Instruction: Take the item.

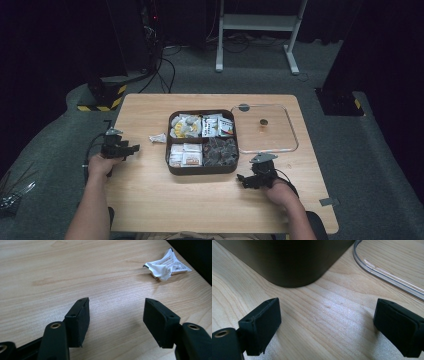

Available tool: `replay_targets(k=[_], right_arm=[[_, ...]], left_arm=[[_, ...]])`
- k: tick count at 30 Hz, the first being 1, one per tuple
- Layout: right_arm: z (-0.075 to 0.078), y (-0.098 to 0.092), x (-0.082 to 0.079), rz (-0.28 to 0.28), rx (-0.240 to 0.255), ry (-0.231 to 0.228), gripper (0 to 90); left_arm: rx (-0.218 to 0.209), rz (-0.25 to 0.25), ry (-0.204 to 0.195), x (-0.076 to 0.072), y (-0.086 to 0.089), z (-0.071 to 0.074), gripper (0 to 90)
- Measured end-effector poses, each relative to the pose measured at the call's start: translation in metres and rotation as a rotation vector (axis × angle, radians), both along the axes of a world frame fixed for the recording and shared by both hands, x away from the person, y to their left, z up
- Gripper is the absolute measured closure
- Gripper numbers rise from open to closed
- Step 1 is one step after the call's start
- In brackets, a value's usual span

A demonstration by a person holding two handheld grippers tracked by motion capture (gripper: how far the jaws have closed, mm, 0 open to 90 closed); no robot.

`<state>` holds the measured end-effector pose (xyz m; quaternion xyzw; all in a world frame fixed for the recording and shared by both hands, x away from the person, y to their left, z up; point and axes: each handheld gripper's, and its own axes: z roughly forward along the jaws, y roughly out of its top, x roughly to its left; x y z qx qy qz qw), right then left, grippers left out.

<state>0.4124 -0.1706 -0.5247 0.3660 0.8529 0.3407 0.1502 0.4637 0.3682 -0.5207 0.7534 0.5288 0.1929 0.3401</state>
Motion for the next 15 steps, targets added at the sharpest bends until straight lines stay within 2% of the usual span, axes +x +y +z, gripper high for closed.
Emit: replay_targets(k=[2, 5, 9, 15], right_arm=[[0.0000, 0.0000, 0.0000, 0.000, 0.000, 0.000, 7.6], [0.0000, 0.0001, 0.0000, -0.001, 0.000, 0.000, 7.6], [-0.0001, 0.0001, -0.0001, -0.001, 0.001, -0.001, 7.6], [-0.0001, 0.0000, -0.0001, -0.001, 0.000, -0.001, 7.6]], left_arm=[[0.033, -0.008, -0.035, -0.0003, -0.0013, -0.0032, 37.6], [0.050, -0.007, -0.075, 0.0001, -0.0026, -0.0076, 31.7], [0.052, 0.013, -0.073, 0.0011, -0.0021, -0.0077, 30.1], [0.055, 0.039, -0.053, 0.0026, -0.0068, -0.0082, 19.8]])
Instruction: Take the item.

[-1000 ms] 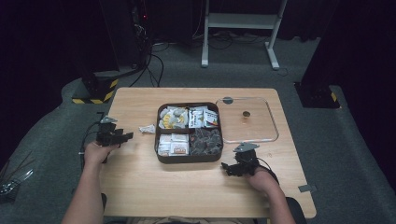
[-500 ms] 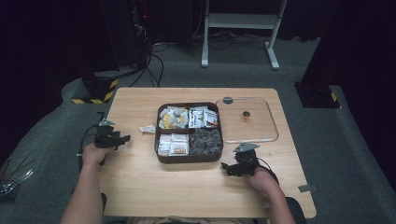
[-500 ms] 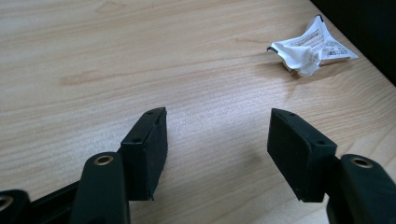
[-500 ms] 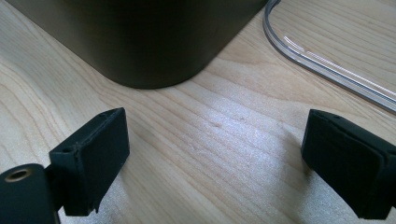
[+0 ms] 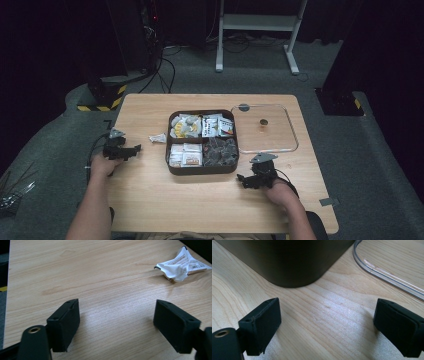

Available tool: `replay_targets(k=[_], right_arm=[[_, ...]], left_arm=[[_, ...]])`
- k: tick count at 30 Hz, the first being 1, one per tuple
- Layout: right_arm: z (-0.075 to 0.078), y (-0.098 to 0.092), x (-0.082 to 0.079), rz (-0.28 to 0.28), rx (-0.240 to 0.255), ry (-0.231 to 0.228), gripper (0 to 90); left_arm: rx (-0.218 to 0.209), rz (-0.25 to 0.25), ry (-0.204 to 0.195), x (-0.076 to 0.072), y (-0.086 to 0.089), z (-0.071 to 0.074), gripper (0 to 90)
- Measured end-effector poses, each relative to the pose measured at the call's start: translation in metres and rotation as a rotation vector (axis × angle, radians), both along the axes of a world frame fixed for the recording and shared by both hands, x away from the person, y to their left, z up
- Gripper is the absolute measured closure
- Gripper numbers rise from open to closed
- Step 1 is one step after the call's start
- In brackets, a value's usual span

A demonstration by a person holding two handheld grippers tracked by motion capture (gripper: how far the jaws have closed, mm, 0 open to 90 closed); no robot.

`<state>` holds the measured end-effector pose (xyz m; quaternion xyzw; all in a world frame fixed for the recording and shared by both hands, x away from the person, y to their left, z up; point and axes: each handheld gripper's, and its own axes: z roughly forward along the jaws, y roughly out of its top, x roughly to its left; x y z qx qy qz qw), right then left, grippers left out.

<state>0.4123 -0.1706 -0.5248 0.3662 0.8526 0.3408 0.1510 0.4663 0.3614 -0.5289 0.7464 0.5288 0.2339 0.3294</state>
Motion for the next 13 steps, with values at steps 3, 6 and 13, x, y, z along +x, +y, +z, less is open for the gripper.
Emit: replay_targets(k=[3, 6, 13], right_arm=[[0.000, 0.000, 0.000, 0.001, -0.001, -0.001, 7.6], [0.000, 0.000, 0.000, 0.001, 0.000, -0.002, 7.6], [0.000, 0.000, 0.000, 0.000, 0.002, 0.000, 7.7]], left_arm=[[0.007, 0.008, 0.002, 0.001, -0.002, 0.000, 16.4], [0.007, 0.046, 0.010, 0.001, -0.004, 0.000, 14.2], [0.012, 0.248, 0.046, -0.003, -0.015, -0.001, 2.8]])
